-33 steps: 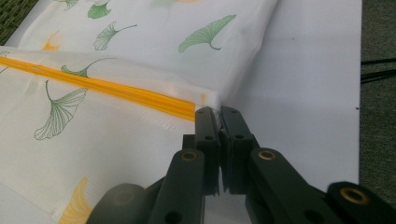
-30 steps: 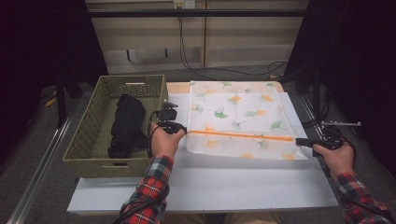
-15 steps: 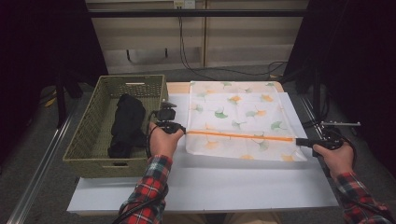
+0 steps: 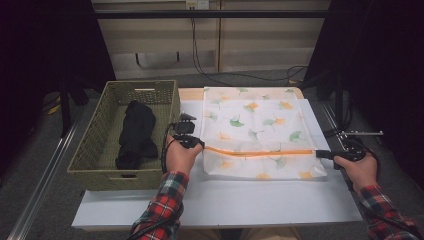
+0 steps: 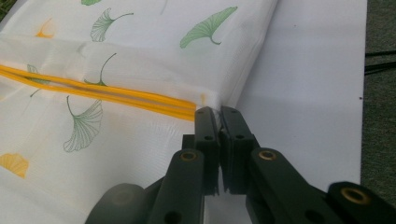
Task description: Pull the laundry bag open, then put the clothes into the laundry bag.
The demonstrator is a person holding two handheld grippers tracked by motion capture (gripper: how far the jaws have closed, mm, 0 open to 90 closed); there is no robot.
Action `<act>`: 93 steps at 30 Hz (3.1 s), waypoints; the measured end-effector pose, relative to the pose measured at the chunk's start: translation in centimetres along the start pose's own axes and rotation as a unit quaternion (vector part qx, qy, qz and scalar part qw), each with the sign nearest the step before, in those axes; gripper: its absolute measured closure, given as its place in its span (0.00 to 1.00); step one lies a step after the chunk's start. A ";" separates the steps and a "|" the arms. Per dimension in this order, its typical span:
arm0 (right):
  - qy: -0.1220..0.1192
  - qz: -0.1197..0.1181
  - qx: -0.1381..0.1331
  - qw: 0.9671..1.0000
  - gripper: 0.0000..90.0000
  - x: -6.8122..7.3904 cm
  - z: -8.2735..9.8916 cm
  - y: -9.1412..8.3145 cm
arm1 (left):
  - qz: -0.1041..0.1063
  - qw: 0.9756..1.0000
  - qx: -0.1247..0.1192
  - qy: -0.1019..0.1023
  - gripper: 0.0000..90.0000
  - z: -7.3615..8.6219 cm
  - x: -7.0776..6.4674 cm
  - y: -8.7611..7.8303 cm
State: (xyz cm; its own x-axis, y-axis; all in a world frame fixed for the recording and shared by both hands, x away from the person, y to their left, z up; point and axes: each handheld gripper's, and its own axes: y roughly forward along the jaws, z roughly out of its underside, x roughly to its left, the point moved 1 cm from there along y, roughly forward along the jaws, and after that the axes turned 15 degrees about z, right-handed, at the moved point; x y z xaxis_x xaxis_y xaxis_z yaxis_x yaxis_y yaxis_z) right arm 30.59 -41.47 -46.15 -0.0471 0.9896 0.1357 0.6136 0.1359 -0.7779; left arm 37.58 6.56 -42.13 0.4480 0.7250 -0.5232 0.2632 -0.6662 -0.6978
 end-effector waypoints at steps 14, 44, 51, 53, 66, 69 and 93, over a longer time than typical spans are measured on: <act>-0.017 0.006 0.001 1.000 0.95 0.0 0.4 0.3 | 0.009 1.000 0.012 0.010 1.00 0.6 0.0 1.3; -0.084 -0.008 -0.053 0.995 0.33 4.1 0.2 0.4 | 0.039 0.997 -0.021 0.065 0.34 1.6 -0.6 2.9; -0.093 -0.015 -0.053 0.994 0.25 5.2 -0.1 0.9 | 0.049 0.996 -0.024 0.069 0.23 1.2 -0.4 2.8; -0.098 -0.015 -0.048 0.994 0.24 5.5 0.0 1.1 | 0.050 0.996 -0.023 0.074 0.20 1.2 -0.3 2.7; -0.118 -0.024 -0.041 0.992 0.20 7.4 -0.4 1.4 | 0.055 0.996 -0.017 0.070 0.10 1.3 -0.3 2.8; -0.126 -0.027 -0.042 0.991 0.19 7.8 -0.6 1.6 | 0.059 0.996 -0.016 0.064 0.09 1.4 -0.1 2.8; -0.189 -0.059 -0.044 0.979 0.29 13.2 -1.9 5.3 | 0.060 0.995 -0.011 0.073 0.07 1.4 -0.2 2.9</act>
State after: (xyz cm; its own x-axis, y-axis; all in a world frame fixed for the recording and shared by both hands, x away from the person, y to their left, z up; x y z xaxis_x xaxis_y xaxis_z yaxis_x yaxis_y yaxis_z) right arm 34.74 -27.81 -47.35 -0.4001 0.9160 -0.0280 0.6504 0.2623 -0.7129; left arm 37.06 4.76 -44.75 0.5960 0.6072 -0.5254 0.2171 -0.7518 -0.6226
